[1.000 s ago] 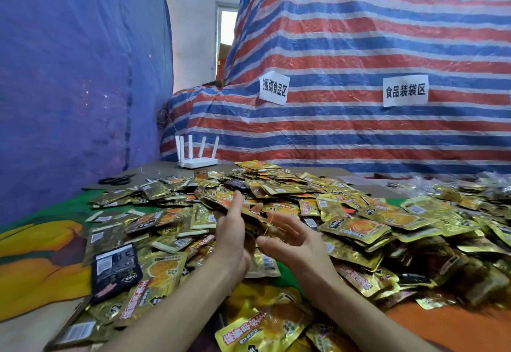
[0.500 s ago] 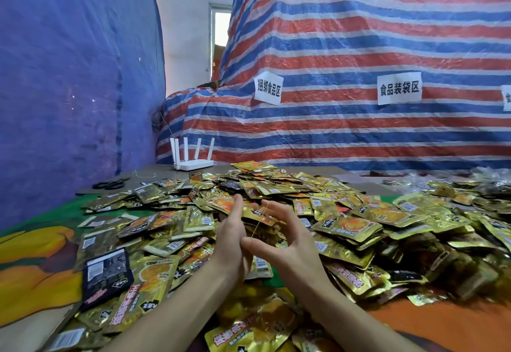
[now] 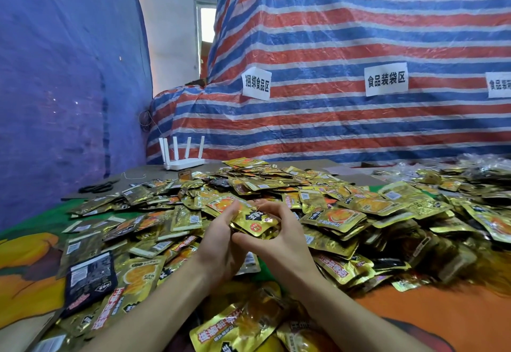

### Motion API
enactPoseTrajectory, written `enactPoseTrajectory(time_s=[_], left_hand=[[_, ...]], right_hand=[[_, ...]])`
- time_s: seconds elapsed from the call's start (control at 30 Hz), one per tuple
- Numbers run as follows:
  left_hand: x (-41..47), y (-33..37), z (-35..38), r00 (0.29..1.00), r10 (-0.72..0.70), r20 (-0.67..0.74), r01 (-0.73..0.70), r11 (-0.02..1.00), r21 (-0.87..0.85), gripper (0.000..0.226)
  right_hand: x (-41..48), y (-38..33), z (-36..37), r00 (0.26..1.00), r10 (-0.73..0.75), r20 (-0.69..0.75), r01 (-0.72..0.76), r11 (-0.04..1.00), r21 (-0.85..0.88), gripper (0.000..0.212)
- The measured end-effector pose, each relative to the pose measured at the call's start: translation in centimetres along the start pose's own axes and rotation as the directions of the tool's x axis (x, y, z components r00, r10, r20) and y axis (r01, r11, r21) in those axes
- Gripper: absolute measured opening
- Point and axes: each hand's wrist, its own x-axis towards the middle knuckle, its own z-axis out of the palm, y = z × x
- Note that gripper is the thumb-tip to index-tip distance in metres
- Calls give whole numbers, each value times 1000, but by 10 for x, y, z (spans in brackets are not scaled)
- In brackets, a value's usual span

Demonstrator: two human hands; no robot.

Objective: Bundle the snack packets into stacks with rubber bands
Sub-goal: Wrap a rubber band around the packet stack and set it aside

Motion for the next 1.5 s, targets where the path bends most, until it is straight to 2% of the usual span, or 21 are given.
enactPoseTrajectory(time_s=[0.23, 0.27, 0.4, 0.47, 0.53, 0.6, 0.7, 0.8, 0.93, 1.03, 1.1, 1.13, 1.2, 1.27, 1.33, 1.37, 1.43, 1.5], left_hand=[[-6, 5, 2, 998, -56, -18, 56, 998, -9, 54], [-7, 7, 2, 999, -47, -19, 47, 999, -25, 54], [-7, 7, 2, 999, -12, -38, 12, 1000, -5, 51], [-6, 8, 2, 999, 9, -43, -8, 1000, 26, 53], [-3, 10, -1, 999, 27, -38, -24, 997, 71, 57], [-2, 9, -2, 1000, 25, -17, -22, 991, 134, 55], [-5, 2, 2, 999, 21, 28, -29, 949, 315, 45], [-5, -2, 6, 996, 84, 7, -78, 889, 450, 49], [-8, 1, 10, 984, 175, 12, -157, 845, 512, 61], [-4, 5, 1, 953, 284, -101, -192, 830, 524, 50], [0, 9, -9, 908, 394, -143, -222, 741, 634, 30], [1, 11, -13, 874, 465, -142, -234, 658, 716, 22], [2, 14, -20, 806, 584, -97, -229, 459, 858, 12], [2, 16, -26, 769, 637, -43, -167, 265, 950, 11], [4, 20, -31, 779, 627, -7, -79, 109, 991, 11], [4, 23, -32, 802, 597, -5, -23, 39, 999, 15], [5, 27, -35, 866, 498, -51, 130, -125, 984, 30], [4, 32, -36, 908, 388, -161, 270, -246, 931, 47]], right_hand=[[-2, -5, 4, 997, -73, -34, 63, 970, -233, 78], [-2, -5, 3, 998, -55, -8, 52, 974, -222, 78], [0, -1, -5, 984, 53, 168, -58, 998, 24, 79], [1, -3, -8, 975, 78, 207, -96, 992, 80, 79], [4, -7, -8, 964, 166, 206, -200, 967, 160, 66], [8, -10, -8, 935, 287, 206, -334, 910, 247, 41], [9, -14, -14, 910, 334, 247, -400, 864, 306, 26], [7, -21, -22, 928, 303, 217, -352, 903, 248, 26], [17, -38, -46, 959, 279, 46, -283, 949, 140, 29], [39, -53, -80, 956, 276, -97, -291, 933, -214, 34], [55, -60, -106, 954, 246, -172, -297, 861, -413, 37], [61, -62, -118, 953, 226, -201, -299, 812, -502, 39], [68, -60, -133, 950, 190, -248, -312, 630, -712, 45], [69, -49, -141, 952, 182, -247, -302, 413, -859, 46], [68, -37, -143, 953, 188, -238, -279, 235, -931, 49], [68, -33, -144, 948, 200, -247, -285, 191, -939, 53], [67, -28, -145, 929, 241, -282, -327, 173, -929, 53], [67, -27, -143, 907, 270, -324, -373, 154, -915, 48]])
